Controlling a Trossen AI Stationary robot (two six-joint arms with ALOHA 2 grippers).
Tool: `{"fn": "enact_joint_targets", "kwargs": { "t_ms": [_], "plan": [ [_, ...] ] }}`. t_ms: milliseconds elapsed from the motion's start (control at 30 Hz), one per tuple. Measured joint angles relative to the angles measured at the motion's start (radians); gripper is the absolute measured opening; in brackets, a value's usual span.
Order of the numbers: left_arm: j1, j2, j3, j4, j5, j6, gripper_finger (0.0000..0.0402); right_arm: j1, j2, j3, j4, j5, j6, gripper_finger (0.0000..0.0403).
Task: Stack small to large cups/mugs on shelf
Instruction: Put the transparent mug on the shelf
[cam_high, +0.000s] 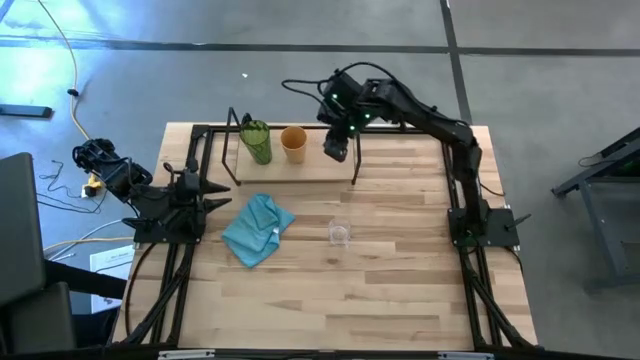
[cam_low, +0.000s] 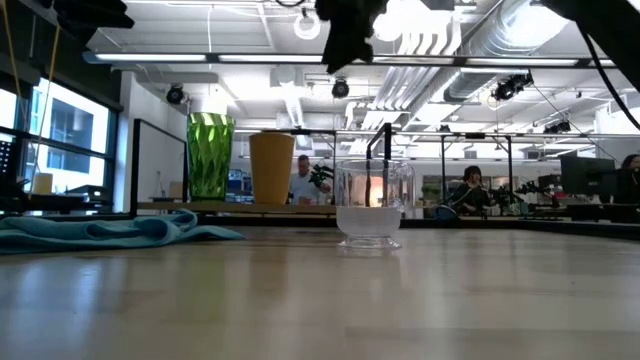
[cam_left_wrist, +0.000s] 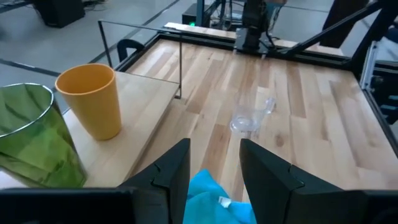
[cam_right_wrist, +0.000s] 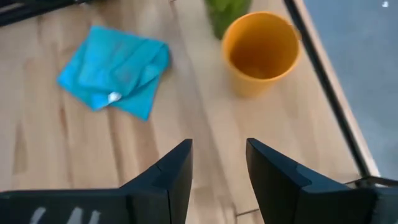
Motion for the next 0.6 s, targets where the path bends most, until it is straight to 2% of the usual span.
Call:
{"fn": "enact_joint_targets", "kwargs": {
  "t_ms": [367, 600],
  "plan": [
    [0.000, 0.061, 0.000, 0.036, 0.014, 0.005, 0.0129, 0.154, -0.071, 0.000, -0.122, 0.006, 0.053, 0.0142],
    [0.000, 0.074, 0.000, 0.040, 0.015, 0.007, 0.0129, 0.275, -0.124, 0.000, -0.153, 0.120, 0.136, 0.0142]
  ]
}}
